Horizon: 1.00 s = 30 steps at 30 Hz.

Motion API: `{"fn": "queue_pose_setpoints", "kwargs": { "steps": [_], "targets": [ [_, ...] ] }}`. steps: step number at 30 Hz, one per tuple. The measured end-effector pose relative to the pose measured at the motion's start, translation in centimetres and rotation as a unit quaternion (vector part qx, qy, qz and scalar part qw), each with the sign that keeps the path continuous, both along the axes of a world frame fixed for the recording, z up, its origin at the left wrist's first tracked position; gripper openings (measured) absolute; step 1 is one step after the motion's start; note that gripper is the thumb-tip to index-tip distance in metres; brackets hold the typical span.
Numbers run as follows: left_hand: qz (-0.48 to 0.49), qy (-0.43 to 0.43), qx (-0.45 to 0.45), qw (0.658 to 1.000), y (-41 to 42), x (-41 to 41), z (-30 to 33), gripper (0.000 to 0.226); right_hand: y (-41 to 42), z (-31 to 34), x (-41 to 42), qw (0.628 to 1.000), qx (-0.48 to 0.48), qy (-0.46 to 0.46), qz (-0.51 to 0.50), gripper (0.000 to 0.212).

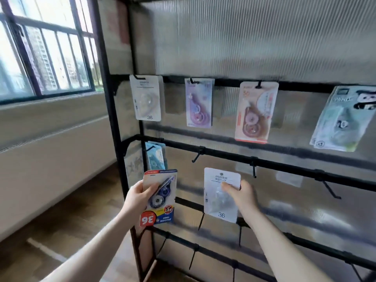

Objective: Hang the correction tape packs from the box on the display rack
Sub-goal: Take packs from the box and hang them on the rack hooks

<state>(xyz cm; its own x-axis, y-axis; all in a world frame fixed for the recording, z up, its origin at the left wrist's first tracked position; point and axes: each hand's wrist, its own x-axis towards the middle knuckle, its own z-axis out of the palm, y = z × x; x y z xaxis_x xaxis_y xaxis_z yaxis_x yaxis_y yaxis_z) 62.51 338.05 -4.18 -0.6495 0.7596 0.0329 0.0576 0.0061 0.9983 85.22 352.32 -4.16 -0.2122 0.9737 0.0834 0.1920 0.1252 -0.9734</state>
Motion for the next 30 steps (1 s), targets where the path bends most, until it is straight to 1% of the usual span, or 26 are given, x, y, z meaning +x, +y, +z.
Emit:
{"fn": "queue_pose_setpoints", "kwargs": {
  "steps": [3,5,10,13,18,20,24,30],
  "targets": [
    [0.001,0.019,0.020,1.000,-0.5,-0.8,2.4,0.004,0.2,2.0,-1.2,1.000,0.020,0.014,0.010,0.015],
    [0.004,0.027,0.033,0.999,-0.7,-1.7,3.6,0.004,0.1,3.3,-2.1,0.999,0.042,0.019,0.018,0.013],
    [0.002,0.024,0.058,0.998,-0.7,-4.8,5.7,0.015,0.3,6.7,-5.0,0.994,0.085,0.049,0.043,0.014],
    [-0.013,0.008,0.069,0.998,-0.7,-6.9,6.8,0.021,0.6,9.0,-7.3,0.992,0.104,0.063,0.045,0.009],
    [-0.010,0.032,0.083,0.996,-0.7,-10.6,9.1,0.015,0.4,13.1,-11.7,0.981,0.154,0.100,0.063,0.011],
    [-0.009,0.031,0.086,0.996,-0.8,-11.9,9.7,0.013,0.5,14.4,-13.4,0.978,0.168,0.106,0.063,0.008],
    [-0.014,0.027,0.090,0.995,-0.9,-14.2,10.5,0.012,0.6,16.6,-16.9,0.971,0.200,0.114,0.058,0.009],
    [-0.022,0.042,0.080,0.996,-0.9,-17.5,10.6,0.015,1.0,18.9,-21.7,0.964,0.212,0.145,0.068,0.009]
  ]
}}
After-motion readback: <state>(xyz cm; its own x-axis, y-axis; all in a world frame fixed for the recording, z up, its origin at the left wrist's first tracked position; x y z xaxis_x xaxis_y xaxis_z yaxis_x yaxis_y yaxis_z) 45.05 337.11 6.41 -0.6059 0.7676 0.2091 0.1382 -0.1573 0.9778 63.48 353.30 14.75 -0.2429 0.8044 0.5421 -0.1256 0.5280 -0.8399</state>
